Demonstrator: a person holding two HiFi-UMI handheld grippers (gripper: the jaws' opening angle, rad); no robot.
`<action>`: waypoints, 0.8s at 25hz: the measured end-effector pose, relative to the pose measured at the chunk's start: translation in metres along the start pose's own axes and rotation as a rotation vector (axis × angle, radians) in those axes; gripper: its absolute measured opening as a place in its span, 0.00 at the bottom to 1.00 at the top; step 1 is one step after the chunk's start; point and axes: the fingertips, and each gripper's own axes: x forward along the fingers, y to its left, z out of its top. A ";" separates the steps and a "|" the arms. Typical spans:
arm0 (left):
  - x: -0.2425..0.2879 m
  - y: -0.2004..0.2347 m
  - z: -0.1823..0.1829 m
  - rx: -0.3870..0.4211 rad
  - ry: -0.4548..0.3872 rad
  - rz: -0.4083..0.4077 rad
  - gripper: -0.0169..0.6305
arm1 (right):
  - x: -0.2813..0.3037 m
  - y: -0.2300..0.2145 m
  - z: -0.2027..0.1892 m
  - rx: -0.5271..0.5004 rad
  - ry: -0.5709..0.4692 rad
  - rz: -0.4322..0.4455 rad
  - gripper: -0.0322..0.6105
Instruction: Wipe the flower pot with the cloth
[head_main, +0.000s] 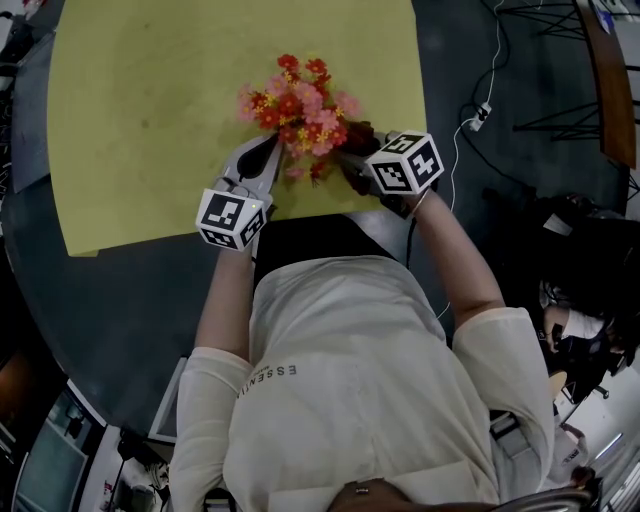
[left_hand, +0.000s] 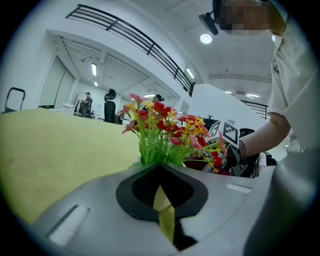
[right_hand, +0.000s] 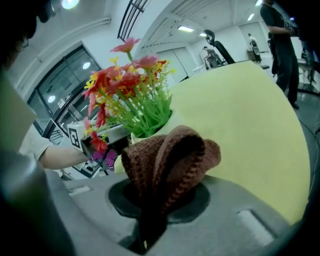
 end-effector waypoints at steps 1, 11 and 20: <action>0.000 0.000 0.000 0.000 0.001 -0.002 0.05 | -0.001 0.003 -0.002 -0.019 0.013 0.008 0.12; -0.008 -0.004 0.004 -0.078 0.004 -0.071 0.05 | -0.025 -0.029 0.036 -0.071 0.016 -0.097 0.12; -0.002 -0.002 0.003 -0.111 -0.001 0.014 0.05 | 0.001 -0.066 0.112 -0.202 -0.007 -0.014 0.12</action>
